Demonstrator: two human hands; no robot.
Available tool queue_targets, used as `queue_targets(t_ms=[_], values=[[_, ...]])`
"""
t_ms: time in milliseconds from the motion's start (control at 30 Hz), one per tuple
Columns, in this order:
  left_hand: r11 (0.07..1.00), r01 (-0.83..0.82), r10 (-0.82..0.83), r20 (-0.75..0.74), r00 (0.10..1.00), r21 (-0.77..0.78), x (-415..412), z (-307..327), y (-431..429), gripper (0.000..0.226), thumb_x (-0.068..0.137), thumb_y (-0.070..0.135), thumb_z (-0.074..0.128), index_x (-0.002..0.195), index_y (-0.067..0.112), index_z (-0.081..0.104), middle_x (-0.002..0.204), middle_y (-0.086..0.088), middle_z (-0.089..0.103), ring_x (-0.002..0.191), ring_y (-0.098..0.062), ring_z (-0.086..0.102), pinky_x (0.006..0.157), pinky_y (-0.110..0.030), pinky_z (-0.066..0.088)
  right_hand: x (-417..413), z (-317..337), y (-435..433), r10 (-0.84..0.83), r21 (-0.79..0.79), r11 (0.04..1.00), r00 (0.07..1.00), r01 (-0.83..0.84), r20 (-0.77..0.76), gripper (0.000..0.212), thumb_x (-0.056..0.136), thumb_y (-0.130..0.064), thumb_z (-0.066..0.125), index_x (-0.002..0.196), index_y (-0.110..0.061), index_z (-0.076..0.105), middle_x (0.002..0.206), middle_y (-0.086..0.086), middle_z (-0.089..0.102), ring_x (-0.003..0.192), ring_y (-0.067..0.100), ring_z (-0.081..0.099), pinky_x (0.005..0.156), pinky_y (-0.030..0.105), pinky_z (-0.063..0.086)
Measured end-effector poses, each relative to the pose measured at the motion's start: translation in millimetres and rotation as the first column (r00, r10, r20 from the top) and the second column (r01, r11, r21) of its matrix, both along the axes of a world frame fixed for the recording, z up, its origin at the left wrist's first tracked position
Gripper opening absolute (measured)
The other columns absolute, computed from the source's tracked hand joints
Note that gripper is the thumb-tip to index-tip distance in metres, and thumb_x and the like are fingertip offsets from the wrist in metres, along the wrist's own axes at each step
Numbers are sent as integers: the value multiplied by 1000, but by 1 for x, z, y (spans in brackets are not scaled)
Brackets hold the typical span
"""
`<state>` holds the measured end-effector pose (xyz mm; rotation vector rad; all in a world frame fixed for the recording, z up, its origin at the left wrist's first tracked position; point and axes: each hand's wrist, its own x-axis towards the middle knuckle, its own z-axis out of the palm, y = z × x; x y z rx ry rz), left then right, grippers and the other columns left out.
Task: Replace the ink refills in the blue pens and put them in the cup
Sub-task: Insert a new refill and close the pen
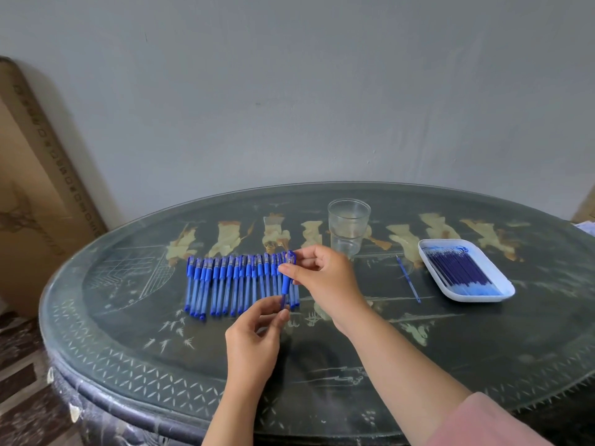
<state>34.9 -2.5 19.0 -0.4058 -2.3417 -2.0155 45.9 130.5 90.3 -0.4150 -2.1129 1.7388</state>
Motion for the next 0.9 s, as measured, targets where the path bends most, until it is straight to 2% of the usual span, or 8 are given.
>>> queue_targets(t_ms=[200,333,900], values=[[1000,-11,11,11,1000,24,1,0,0,21,84,10,73,96,27,72,87,11,74,81,-9,71,81,-39,59,-3,-4,-6,-5,-6,1000,1000,5,-9,16,82,-19,77,94,-14,68,87,2,73,81,16,72,75,41,61],[999,-14,13,12,1000,34,2,1,-1,22,85,8,73,95,28,71,88,15,72,81,-8,71,80,-37,59,-4,-7,-13,-40,15,999,999,40,-17,13,82,-21,77,90,-19,66,87,1,73,84,15,71,77,41,60],[1000,-6,6,10,1000,27,4,3,-2,25,85,7,73,94,30,70,88,16,72,81,-8,70,80,-35,59,0,-1,-13,-15,43,999,1000,15,-3,13,83,-19,76,88,-18,65,86,-1,70,84,16,70,77,41,60]])
